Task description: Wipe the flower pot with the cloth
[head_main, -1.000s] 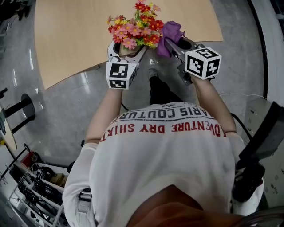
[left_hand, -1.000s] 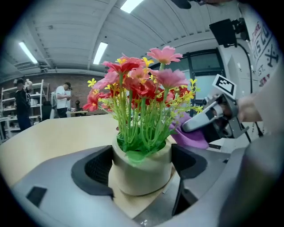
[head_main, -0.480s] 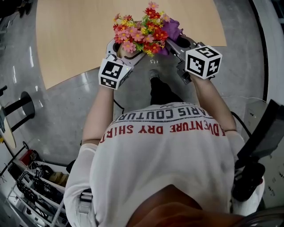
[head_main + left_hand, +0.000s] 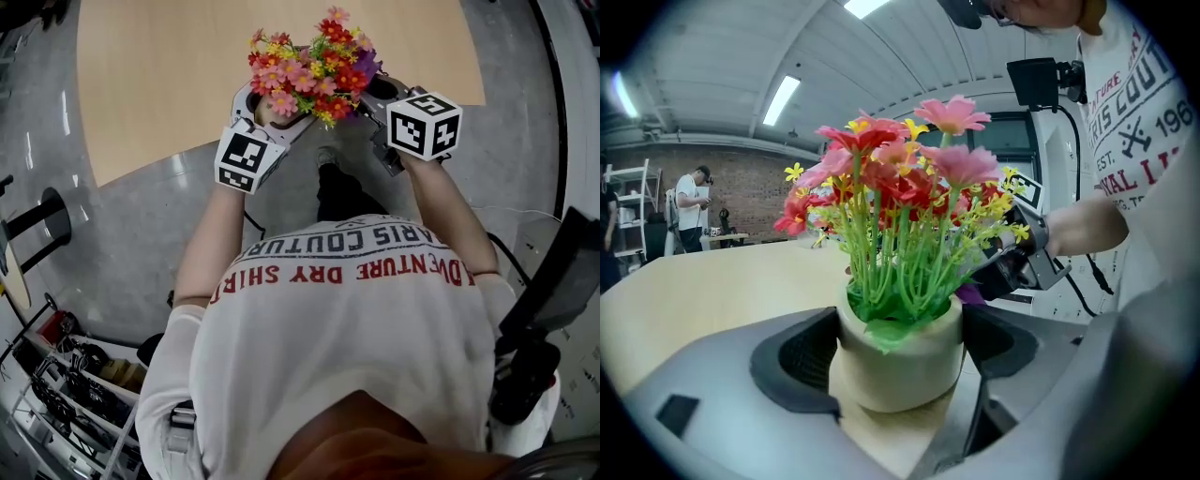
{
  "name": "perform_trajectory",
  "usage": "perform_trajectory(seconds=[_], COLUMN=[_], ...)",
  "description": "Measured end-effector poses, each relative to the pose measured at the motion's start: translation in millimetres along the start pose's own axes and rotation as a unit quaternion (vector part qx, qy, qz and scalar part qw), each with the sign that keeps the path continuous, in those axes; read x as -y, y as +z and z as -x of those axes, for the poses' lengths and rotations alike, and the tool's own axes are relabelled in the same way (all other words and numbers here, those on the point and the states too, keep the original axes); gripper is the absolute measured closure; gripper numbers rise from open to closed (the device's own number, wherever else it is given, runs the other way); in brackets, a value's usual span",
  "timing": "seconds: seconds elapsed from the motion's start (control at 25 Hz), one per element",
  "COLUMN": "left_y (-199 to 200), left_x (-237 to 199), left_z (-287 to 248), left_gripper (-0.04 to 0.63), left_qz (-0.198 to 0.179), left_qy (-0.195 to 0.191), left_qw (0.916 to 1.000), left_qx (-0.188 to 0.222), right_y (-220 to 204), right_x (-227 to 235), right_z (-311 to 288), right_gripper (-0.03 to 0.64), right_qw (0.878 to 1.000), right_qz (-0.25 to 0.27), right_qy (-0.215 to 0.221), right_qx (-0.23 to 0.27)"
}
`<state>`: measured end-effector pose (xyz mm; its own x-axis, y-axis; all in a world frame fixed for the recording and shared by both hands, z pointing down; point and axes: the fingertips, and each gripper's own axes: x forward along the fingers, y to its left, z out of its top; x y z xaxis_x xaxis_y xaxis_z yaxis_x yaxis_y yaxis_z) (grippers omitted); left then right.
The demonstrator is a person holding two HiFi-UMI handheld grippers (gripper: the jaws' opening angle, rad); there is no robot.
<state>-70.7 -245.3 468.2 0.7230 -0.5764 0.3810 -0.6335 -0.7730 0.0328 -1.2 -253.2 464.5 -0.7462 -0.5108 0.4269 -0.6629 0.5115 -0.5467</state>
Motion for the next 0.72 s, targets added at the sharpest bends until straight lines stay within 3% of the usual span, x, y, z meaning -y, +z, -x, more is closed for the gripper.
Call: perform_trajectory(seconds=[0.24,0.48,0.72], left_y=[1.2,-0.1,-3.9], left_x=[1.9,1.3,-1.6], left_z=[3.4,3.4,-2.4], left_gripper=[0.172,0.172,0.172], left_qz=[-0.003,-0.009,-0.003], left_qy=[-0.005,-0.01,0.002], left_qw=[1.0,0.9999,0.9999], left_qx=[0.003,-0.002,-0.01], right_y=[-18.2,-24.1,-16.8], right_x=[19.8,27.1,30.7], right_z=[-12.0,-17.3,-8.5], right_gripper=[0.574,0.574,0.574], right_qw=[0.997,0.993,0.995], right_qz=[0.008,0.013,0.009], right_qy=[-0.045,-0.062,-0.059], right_qx=[-0.062,-0.098,-0.075])
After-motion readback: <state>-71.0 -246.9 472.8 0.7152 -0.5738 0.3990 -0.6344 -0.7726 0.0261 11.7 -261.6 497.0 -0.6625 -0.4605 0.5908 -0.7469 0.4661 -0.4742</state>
